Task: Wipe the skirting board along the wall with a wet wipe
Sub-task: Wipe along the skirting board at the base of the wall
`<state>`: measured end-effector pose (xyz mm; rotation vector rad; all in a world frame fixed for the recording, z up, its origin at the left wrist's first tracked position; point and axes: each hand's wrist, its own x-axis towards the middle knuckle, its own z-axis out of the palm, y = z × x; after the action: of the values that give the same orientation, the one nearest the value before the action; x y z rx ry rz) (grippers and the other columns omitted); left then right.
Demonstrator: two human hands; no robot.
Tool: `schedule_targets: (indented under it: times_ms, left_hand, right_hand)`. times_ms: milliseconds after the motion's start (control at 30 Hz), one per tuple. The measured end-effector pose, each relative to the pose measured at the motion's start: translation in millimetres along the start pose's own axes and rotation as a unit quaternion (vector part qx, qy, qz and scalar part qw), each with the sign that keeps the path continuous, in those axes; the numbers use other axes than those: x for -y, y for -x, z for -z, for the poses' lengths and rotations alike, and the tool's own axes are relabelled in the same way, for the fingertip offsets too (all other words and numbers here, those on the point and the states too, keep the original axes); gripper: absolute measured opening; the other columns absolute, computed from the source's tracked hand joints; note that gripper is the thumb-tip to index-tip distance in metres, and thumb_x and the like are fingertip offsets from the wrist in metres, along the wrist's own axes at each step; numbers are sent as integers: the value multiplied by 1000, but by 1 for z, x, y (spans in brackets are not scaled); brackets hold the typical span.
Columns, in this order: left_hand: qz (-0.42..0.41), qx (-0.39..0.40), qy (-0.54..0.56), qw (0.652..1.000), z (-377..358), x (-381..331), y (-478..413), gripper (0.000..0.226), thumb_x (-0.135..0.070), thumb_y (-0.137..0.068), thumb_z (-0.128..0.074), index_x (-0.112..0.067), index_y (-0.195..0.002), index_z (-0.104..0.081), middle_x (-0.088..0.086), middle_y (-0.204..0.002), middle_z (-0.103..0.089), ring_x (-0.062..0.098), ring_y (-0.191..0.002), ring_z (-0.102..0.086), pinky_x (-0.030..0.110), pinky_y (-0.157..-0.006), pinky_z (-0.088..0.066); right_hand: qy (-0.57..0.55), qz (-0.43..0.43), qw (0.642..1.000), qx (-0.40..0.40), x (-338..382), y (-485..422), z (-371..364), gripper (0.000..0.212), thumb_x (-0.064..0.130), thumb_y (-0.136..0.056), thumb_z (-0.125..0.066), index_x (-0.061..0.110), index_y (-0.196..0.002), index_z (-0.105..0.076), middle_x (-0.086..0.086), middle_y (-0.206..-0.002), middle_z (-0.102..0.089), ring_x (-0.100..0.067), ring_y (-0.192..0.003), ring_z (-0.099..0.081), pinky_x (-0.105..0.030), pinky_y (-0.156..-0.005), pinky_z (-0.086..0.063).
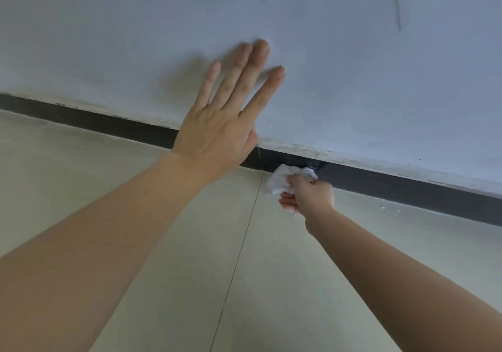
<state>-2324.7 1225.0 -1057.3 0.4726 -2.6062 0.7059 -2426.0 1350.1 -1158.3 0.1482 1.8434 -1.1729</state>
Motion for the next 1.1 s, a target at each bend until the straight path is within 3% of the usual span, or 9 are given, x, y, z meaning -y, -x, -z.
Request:
schedule_targets:
  times_ms: [133,333,433,533,600,700,833,1000,1100]
  left_hand:
    - [1,-6,13,1000,-2,-1,-1,78,-8,-81,-49,-13,-153,-17,18,-156,-21,29,-145,-13,47,-116,-12]
    - [2,-17,5,1000,-9,-1,-1,78,-8,-81,-50,-11,-152,-17,20,-155,-17,33,-143,-12,47,-117,-9]
    - [-3,-12,5,1000,-10,-1,-2,81,-10,-80,-52,-9,-153,-15,22,-154,-15,36,-143,-10,47,-118,-7]
    - [-6,-8,3,1000,-9,-1,-2,83,-11,-80,-54,-7,-152,-14,25,-153,-13,39,-143,-10,48,-118,-5]
    - [-7,1,9,1000,-7,-2,-2,84,-12,-80,-53,-6,-153,-13,24,-154,-10,38,-143,-8,48,-118,-3]
    - [-8,17,15,1000,-2,-2,1,86,-14,-81,-52,-8,-154,-7,20,-155,-2,35,-145,-5,49,-118,-2]
    - [6,16,58,998,4,-12,0,92,-11,-80,-56,-12,-154,-3,18,-157,0,31,-147,2,45,-117,6]
    - [-109,-42,119,986,13,-64,-26,90,-11,-82,-48,-17,-153,8,6,-159,17,19,-146,12,44,-118,3]
    - [-136,-92,141,976,23,-98,-63,88,-11,-82,-47,-17,-152,6,8,-159,-1,18,-145,10,44,-118,-2]
  right_hand:
    - [-127,-62,990,-19,15,7,-13,8,12,-88,-56,6,-88,-61,-15,-78,-72,-24,-59,-69,-37,-73,-61]
    - [-313,-18,945,99,18,29,23,11,13,-93,-54,3,-94,-61,-15,-79,-69,-22,-64,-70,-25,-59,-60]
    - [-208,-41,975,66,7,26,47,11,17,-92,-54,8,-88,-60,-14,-70,-65,-20,-51,-64,-22,-47,-53]
    - [-41,-75,990,113,-3,21,40,12,10,-90,-51,1,-92,-59,-17,-71,-60,-23,-54,-57,-23,-49,-51]
    - [-42,-61,993,95,2,17,34,15,10,-91,-54,0,-101,-58,-18,-75,-63,-23,-56,-62,-24,-50,-54]
    - [-162,-35,986,32,14,18,41,9,12,-91,-59,4,-87,-59,-16,-77,-67,-21,-63,-66,-25,-54,-56]
    - [-211,-21,977,-16,11,36,92,12,18,-92,-57,9,-85,-60,-9,-70,-62,-19,-61,-62,-22,-54,-53]
    - [-52,-26,994,-91,18,52,177,14,21,-92,-51,11,-86,-59,-6,-70,-58,-19,-60,-55,-27,-57,-48]
    - [18,-18,997,-69,8,55,202,17,24,-92,-49,13,-93,-62,-6,-86,-64,-21,-71,-62,-30,-61,-53]
